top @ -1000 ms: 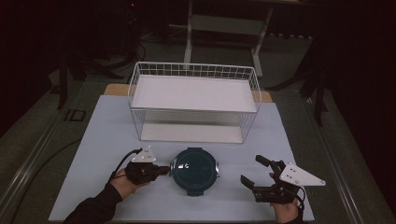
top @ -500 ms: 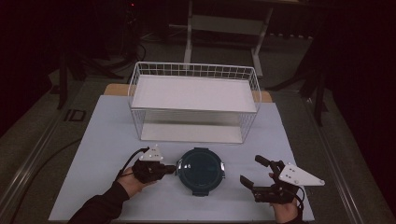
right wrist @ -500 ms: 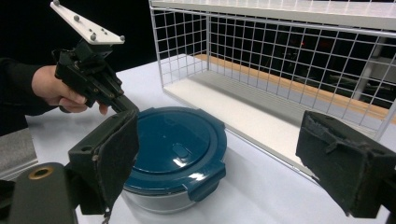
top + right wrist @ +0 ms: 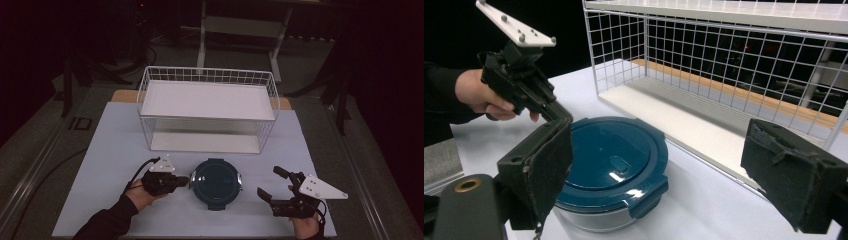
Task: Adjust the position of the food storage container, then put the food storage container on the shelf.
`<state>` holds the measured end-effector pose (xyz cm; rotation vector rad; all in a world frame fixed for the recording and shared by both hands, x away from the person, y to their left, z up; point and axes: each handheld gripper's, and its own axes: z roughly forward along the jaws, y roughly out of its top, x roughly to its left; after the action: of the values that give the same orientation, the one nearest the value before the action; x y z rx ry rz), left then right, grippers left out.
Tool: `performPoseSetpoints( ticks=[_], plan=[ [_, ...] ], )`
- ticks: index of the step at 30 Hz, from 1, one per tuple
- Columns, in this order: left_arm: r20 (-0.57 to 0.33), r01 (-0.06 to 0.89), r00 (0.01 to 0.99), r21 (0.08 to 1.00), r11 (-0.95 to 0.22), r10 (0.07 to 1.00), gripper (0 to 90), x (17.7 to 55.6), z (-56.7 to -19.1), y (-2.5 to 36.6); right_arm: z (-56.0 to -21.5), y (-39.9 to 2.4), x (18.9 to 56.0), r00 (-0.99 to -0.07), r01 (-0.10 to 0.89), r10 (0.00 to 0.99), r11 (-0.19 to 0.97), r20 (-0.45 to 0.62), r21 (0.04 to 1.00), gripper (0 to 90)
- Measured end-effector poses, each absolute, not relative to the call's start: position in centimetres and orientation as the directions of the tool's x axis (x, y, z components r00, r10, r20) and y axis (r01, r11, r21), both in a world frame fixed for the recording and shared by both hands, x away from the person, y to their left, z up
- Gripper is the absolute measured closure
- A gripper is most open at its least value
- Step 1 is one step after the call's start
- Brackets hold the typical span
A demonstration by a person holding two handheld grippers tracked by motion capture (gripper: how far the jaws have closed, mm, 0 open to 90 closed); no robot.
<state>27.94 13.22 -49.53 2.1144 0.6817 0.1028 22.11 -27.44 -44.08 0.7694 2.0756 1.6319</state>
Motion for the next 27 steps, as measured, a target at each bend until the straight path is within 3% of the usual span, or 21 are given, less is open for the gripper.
performPoseSetpoints(
  ticks=[2, 3, 4, 6, 7, 8, 9, 11, 14, 26, 27],
  plan=[
    [-0.19, 0.443, 0.836, 0.787, -0.428, 0.515, 65.3, 27.9, -48.9, 13.7, -44.0, -27.5, 22.1, -0.774, 0.178, 0.632, 0.169, 0.032, 0.969, 12.8],
    [-0.203, 0.446, 0.835, 0.795, -0.411, 0.512, 65.3, 27.9, -48.5, 13.9, -44.0, -27.5, 22.1, -0.776, 0.179, 0.63, 0.17, 0.033, 0.969, 12.8],
    [-0.209, 0.445, 0.835, 0.801, -0.4, 0.51, 54.5, 27.8, -48.2, 14.0, -44.0, -27.5, 22.1, -0.778, 0.179, 0.627, 0.172, 0.033, 0.969, 12.8],
    [-0.234, 0.444, 0.833, 0.824, -0.352, 0.501, 43.3, 27.4, -47.2, 14.4, -43.9, -27.4, 22.1, -0.783, 0.175, 0.622, 0.172, 0.031, 0.969, 12.4],
    [-0.234, 0.444, 0.833, 0.824, -0.352, 0.501, 30.6, 27.4, -47.2, 14.4, -43.9, -27.4, 22.1, -0.783, 0.175, 0.622, 0.172, 0.031, 0.969, 12.4],
    [-0.239, 0.445, 0.835, 0.824, -0.351, 0.496, 30.6, 27.2, -46.8, 14.6, -43.9, -27.3, 22.1, -0.785, 0.173, 0.619, 0.175, 0.028, 0.969, 11.7],
    [-0.235, 0.439, 0.832, 0.833, -0.338, 0.502, 18.8, 27.0, -46.4, 14.7, -43.9, -27.2, 22.0, -0.786, 0.167, 0.618, 0.18, 0.02, 0.969, 11.3],
    [-0.228, 0.433, 0.83, 0.839, -0.33, 0.509, 8.7, 26.8, -46.2, 14.7, -43.9, -27.2, 22.0, -0.785, 0.16, 0.619, 0.184, 0.012, 0.97, 11.1],
    [-0.263, 0.456, 0.816, 0.84, -0.293, 0.514, 1.5, 26.7, -45.5, 14.8, -43.7, -27.0, 21.9, -0.78, 0.149, 0.625, 0.181, 0.003, 0.972, 10.8],
    [-0.308, 0.496, 0.787, 0.831, -0.252, 0.535, 2.3, 27.9, -44.5, 13.7, -42.3, -26.4, 22.2, -0.767, 0.122, 0.642, 0.165, -0.012, 0.979, 13.4],
    [-0.309, 0.518, 0.762, 0.818, -0.25, 0.569, 3.2, 28.3, -44.9, 13.6, -42.3, -26.3, 22.4, -0.767, 0.127, 0.641, 0.162, -0.006, 0.979, 13.9]
  ],
)
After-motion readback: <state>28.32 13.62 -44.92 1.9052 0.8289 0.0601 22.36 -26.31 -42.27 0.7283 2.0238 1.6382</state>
